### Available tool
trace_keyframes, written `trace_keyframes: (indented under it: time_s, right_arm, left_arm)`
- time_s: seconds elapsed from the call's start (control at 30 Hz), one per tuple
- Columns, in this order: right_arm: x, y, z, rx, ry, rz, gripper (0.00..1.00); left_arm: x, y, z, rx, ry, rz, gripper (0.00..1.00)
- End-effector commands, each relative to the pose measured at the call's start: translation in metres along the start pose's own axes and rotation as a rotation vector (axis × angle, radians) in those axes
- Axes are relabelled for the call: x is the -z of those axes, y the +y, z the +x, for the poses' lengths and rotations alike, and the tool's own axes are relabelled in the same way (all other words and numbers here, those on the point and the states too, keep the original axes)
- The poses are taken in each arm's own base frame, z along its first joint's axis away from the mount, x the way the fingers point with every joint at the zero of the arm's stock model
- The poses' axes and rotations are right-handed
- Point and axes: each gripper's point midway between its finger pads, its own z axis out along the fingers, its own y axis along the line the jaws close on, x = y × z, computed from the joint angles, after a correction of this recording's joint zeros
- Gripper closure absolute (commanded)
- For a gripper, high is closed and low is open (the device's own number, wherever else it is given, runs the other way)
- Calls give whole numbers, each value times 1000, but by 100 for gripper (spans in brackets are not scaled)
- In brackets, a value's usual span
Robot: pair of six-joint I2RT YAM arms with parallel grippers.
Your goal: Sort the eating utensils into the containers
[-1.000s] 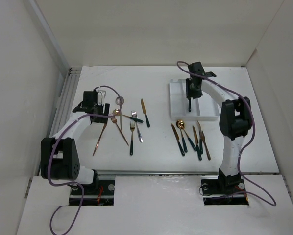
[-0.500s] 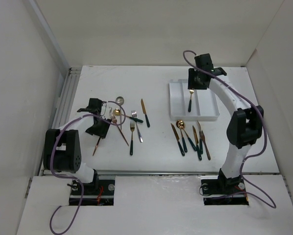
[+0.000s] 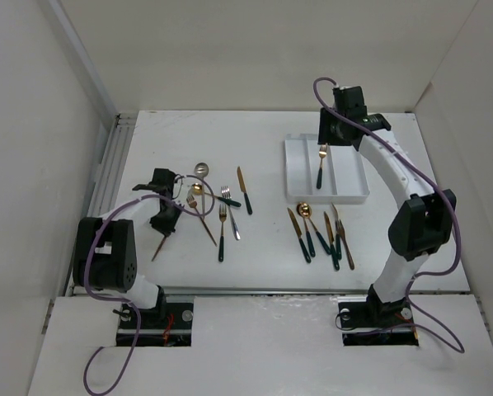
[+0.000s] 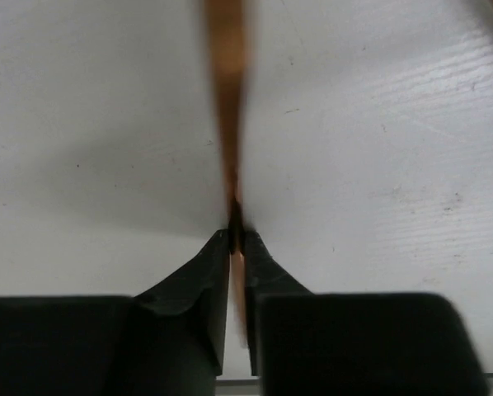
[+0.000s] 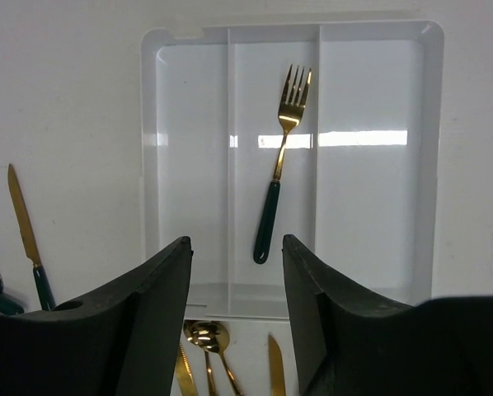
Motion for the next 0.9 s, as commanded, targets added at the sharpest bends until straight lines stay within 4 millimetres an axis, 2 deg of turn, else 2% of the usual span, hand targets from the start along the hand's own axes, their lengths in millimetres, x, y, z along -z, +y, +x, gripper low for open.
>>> trace_keyframes:
  time_s: [0.0,0.1,0.27,0.4,0.43,0.5,0.53,0.6,0.63,0.7,0.73,0.77,0.83,0.87]
  right_arm:
    - [20,3,-19,-19,-80,-15,46]
    - [22,3,-18,-19,-80,-15,46]
    - [29,2,-25,-32,-109,-14,46]
    - [33,2,-29,-35,-127,-18,46]
    - [33,2,-29,-35,-127,-18,46]
    - [37,3,-34,-47,-144,-23,46]
    - [37,5,-33,-46,-142,-32,46]
    - [38,4,-29,-55,-136,-31,46]
    - [42,5,-35,-70,-165,-40,46]
    - [40,5,-25,-77,-157,-48,46]
    - [44,6,-28,-81,-178,-54,46]
    - [44,6,-27,-109,-182,-58,46]
    - [39,3,-18,-121,-176,-43,46]
    - [42,1,-17,-154,-181,-30,46]
  left_arm:
    - [-16,-8,48,-18,178,19,98]
    - [-21,-7,50,-11,197,11,100]
    - [-18,0,36,23,165,-11,100]
    - [-7,20,13,97,101,-47,100]
    - [1,32,1,141,65,-64,100]
    - [7,44,-11,180,28,-81,100]
    - [18,57,-26,204,-23,-101,100]
    - [28,65,-44,243,-76,-110,100]
    - [34,70,-54,245,-104,-118,100]
    - [53,81,-83,291,-182,-137,100]
    - [59,83,-94,306,-202,-129,100]
    - [75,93,-121,323,-265,-134,100]
    - [94,92,-152,359,-331,-93,100]
    - [94,91,-168,367,-342,-75,100]
